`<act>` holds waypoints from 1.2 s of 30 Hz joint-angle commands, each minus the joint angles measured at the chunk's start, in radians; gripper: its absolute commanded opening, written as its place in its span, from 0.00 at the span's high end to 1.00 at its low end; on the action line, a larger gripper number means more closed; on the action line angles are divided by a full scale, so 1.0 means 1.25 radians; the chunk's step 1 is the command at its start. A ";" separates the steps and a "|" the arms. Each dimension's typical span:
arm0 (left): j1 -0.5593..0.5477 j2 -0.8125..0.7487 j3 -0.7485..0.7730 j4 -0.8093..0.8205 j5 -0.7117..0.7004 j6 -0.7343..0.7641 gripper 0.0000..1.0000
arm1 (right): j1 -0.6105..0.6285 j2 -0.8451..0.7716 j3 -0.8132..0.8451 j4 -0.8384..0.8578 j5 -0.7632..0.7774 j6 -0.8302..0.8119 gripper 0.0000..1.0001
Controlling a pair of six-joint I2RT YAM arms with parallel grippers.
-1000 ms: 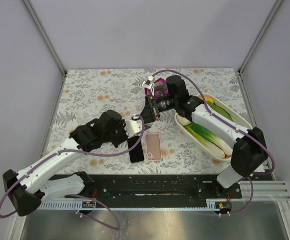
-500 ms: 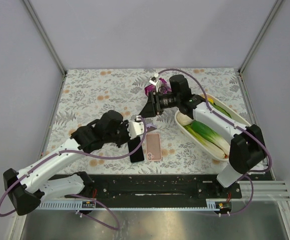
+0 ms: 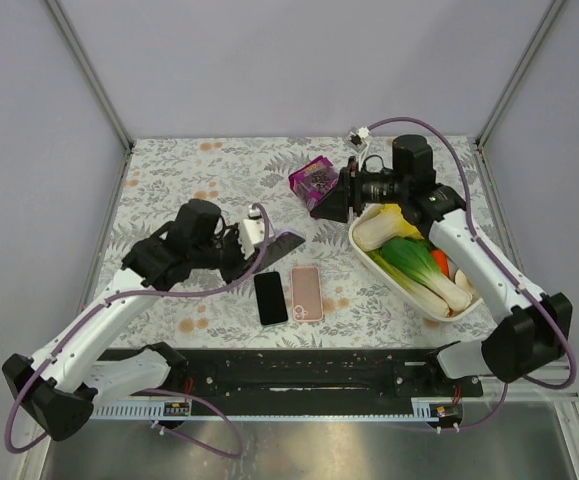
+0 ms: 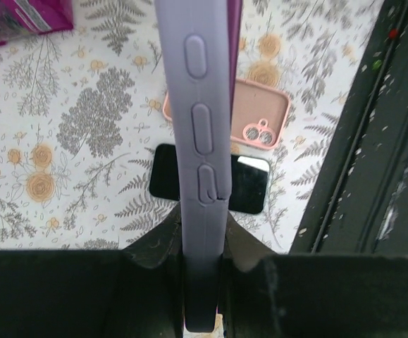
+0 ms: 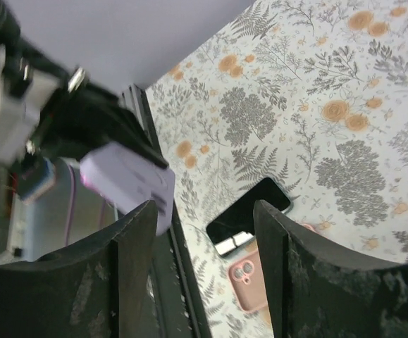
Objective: Take the phone out of the phone case
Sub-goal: Remove the phone case from the phone.
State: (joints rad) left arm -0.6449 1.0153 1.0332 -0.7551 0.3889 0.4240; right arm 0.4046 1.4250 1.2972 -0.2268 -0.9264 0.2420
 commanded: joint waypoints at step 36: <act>0.110 0.098 0.183 -0.077 0.527 -0.017 1.00 | 0.124 -0.123 0.075 -0.266 -0.176 -0.411 0.88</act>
State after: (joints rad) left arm -0.5095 1.1412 1.2114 -0.8501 0.9623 0.3359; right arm 0.5499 1.2934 1.3693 -0.5316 -1.0969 -0.2119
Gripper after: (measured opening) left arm 0.197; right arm 0.230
